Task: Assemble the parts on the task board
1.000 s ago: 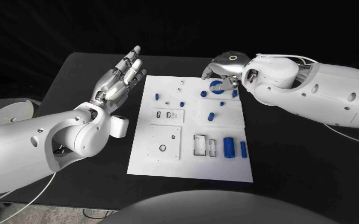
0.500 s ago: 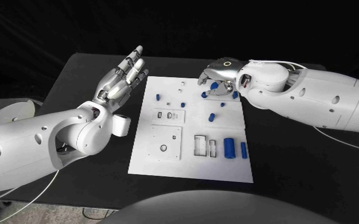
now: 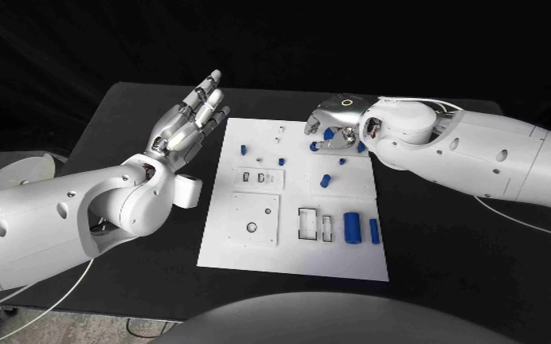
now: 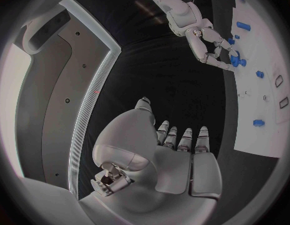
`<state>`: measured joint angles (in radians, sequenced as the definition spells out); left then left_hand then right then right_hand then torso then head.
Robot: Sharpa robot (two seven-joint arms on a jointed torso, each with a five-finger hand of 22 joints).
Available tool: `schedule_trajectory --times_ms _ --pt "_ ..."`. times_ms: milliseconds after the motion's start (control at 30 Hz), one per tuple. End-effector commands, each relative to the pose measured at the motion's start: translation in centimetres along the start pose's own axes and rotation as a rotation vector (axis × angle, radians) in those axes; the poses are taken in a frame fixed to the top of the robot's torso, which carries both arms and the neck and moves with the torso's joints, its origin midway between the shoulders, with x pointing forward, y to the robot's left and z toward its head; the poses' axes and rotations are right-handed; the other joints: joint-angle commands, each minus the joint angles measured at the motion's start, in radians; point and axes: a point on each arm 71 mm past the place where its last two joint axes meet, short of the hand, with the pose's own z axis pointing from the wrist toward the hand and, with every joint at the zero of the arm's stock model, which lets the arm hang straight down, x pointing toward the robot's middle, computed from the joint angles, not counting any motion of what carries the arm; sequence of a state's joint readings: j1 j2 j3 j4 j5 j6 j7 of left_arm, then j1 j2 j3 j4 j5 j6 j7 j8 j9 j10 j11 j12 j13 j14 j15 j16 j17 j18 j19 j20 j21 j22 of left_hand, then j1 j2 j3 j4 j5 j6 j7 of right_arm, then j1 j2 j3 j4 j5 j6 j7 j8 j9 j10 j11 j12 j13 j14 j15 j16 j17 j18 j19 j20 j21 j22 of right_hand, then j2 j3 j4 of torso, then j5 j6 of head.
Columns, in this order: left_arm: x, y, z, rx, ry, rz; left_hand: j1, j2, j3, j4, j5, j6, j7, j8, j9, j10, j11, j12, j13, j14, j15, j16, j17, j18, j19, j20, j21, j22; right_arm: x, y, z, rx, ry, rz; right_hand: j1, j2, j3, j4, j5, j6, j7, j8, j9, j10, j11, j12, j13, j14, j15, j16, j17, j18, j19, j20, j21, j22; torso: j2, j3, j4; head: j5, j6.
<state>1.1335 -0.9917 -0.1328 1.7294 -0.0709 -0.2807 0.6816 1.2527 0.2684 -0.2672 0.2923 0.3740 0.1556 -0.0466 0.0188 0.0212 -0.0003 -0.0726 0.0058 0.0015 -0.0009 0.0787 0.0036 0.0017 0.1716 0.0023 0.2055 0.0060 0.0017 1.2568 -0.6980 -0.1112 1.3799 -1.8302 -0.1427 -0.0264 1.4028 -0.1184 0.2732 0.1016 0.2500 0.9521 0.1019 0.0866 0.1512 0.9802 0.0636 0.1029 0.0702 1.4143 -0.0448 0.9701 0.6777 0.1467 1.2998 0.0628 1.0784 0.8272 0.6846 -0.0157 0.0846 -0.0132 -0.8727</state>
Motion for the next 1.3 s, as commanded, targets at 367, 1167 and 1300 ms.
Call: schedule_trajectory --times_ms 367,1167,1300 --pt "0.2 0.0 0.3 0.005 0.019 -0.033 0.021 -0.001 0.009 -0.003 0.014 -0.001 0.011 0.004 0.002 0.0 0.013 -0.006 -0.002 0.001 0.011 -0.004 -0.002 0.008 0.004 0.013 -0.001 0.003 1.3 0.1 0.5 -0.01 0.019 0.016 -0.008 0.003 0.023 -0.005 -0.019 0.042 -0.004 0.009 0.014 0.028 0.002 0.006 0.003 -0.016 0.003 -0.007 -0.004 -0.006 -0.02 0.003 -0.001 0.013 -0.005 -0.0016 -0.0013 0.007 0.0" --pt "0.3 0.4 0.6 -0.013 0.037 -0.048 0.065 -0.004 0.025 -0.01 0.064 -0.003 0.016 0.004 0.002 0.0 0.026 -0.006 -0.002 0.001 0.026 -0.004 -0.002 0.009 0.009 0.037 0.004 0.005 2.7 -0.6 1.4 0.027 0.047 0.057 0.017 0.008 0.09 -0.036 0.034 0.074 -0.003 0.018 0.043 0.082 0.005 0.007 -0.001 -0.033 0.004 -0.021 -0.022 -0.005 -0.036 0.004 0.001 0.028 -0.01 -0.0039 -0.0012 0.002 0.0" --pt "0.4 0.4 0.7 -0.014 0.042 -0.048 0.07 -0.006 0.027 -0.011 0.071 -0.003 0.017 0.004 0.001 0.0 0.027 -0.006 -0.002 0.001 0.027 -0.004 -0.002 0.009 0.009 0.038 0.004 0.006 3.4 -0.5 1.7 0.023 0.047 0.066 0.012 0.007 0.094 -0.035 0.029 0.072 -0.002 0.016 0.045 0.084 0.006 0.006 -0.001 -0.035 0.005 -0.022 -0.023 -0.005 -0.039 0.004 -0.001 0.028 -0.01 -0.0027 0.0003 0.006 0.0"
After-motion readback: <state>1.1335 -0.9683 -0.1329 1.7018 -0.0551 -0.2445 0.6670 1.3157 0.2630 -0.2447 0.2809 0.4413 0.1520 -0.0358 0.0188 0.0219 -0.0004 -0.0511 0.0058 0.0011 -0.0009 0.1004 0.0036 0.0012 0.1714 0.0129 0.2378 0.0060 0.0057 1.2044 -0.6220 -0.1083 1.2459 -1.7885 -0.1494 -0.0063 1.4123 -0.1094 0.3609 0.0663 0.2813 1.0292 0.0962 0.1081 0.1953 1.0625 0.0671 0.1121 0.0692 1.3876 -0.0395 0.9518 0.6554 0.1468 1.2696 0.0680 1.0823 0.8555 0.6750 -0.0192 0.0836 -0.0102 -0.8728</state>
